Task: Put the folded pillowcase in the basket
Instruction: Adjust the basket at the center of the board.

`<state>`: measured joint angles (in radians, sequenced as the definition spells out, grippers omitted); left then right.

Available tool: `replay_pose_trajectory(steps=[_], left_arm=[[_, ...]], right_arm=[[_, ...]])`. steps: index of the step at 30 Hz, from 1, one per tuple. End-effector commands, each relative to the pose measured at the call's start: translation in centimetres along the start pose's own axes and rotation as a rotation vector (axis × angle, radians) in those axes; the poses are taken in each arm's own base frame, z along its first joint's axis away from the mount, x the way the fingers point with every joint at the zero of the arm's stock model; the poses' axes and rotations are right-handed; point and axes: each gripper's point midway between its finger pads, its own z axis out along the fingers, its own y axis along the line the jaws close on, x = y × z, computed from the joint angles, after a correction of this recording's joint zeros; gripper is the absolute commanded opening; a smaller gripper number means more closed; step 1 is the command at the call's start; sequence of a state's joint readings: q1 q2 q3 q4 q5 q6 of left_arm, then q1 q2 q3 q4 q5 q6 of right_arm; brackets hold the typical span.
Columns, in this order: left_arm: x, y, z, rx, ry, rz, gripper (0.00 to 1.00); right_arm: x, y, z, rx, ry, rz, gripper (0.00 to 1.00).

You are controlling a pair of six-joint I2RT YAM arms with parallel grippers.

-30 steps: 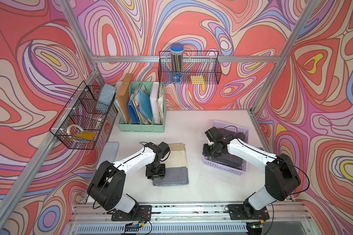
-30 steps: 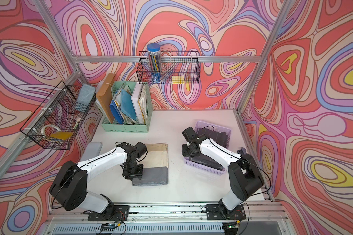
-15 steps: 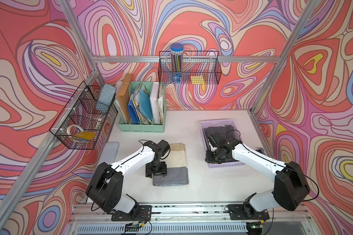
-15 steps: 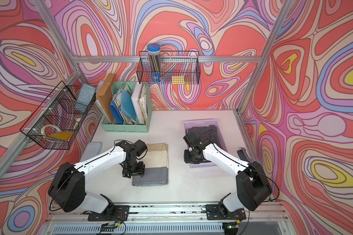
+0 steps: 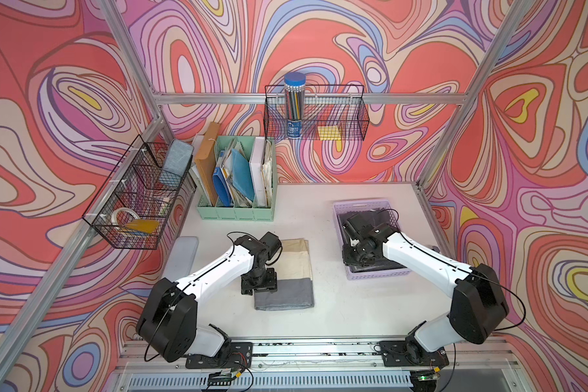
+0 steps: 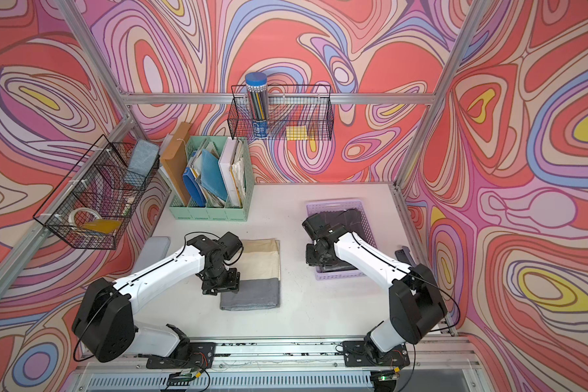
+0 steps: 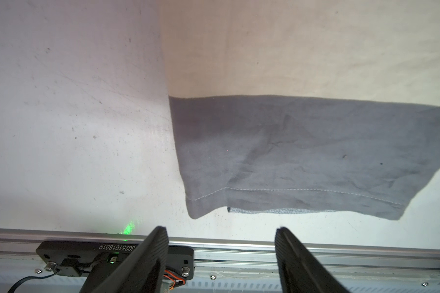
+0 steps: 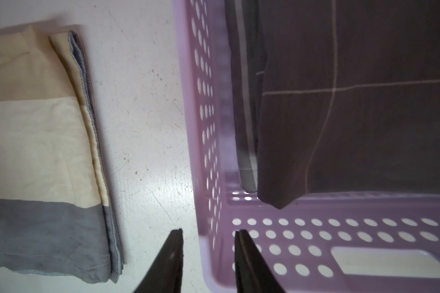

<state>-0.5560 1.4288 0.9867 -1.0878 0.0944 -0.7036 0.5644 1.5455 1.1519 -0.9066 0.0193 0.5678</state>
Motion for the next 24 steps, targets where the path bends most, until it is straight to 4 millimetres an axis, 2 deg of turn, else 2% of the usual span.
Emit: replay_pose_trajectory(steps=[1, 4, 7, 8, 12, 16, 17, 18, 19, 21, 24], left_arm=[[0.1, 0.1, -0.1, -0.007, -0.001, 0.015, 0.71], [-0.1, 0.2, 0.3, -0.016, -0.008, 0.008, 0.71], [-0.2, 0.5, 0.9, -0.025, -0.017, -0.012, 0.71], [-0.2, 0.5, 1.0, -0.024, -0.019, -0.013, 0.71], [-0.2, 0.3, 1.4, -0.008, -0.017, -0.011, 0.71], [-0.1, 0.2, 1.6, -0.002, -0.012, -0.007, 0.70], [-0.1, 0.3, 1.6, -0.003, -0.012, -0.006, 0.71], [0.0, 0.3, 1.6, -0.006, -0.013, -0.005, 0.71], [0.0, 0.4, 1.6, -0.008, -0.014, -0.003, 0.71], [0.1, 0.5, 1.7, -0.007, -0.015, 0.001, 0.71], [0.4, 1.2, 1.6, -0.036, -0.014, -0.005, 0.72]], right_arm=[[0.8, 0.4, 1.7, -0.011, 0.047, -0.021, 0.35], [1.5, 1.1, 3.1, -0.058, 0.072, -0.015, 0.30], [1.8, 1.8, 3.6, -0.077, 0.081, -0.011, 0.07], [1.8, 2.3, 3.4, -0.092, 0.074, -0.010, 0.02], [1.8, 4.4, 2.7, -0.112, 0.066, -0.027, 0.00], [2.1, 4.4, 2.8, -0.068, 0.078, -0.030, 0.00], [2.1, 4.6, 2.8, -0.086, 0.077, -0.028, 0.08], [2.0, 4.9, 2.7, -0.101, 0.073, -0.032, 0.22], [1.9, 5.3, 2.3, -0.120, 0.066, -0.045, 0.30], [1.0, 5.6, 0.9, -0.133, 0.029, -0.058, 0.38], [-0.2, 6.2, -2.3, -0.163, -0.024, -0.066, 0.43]])
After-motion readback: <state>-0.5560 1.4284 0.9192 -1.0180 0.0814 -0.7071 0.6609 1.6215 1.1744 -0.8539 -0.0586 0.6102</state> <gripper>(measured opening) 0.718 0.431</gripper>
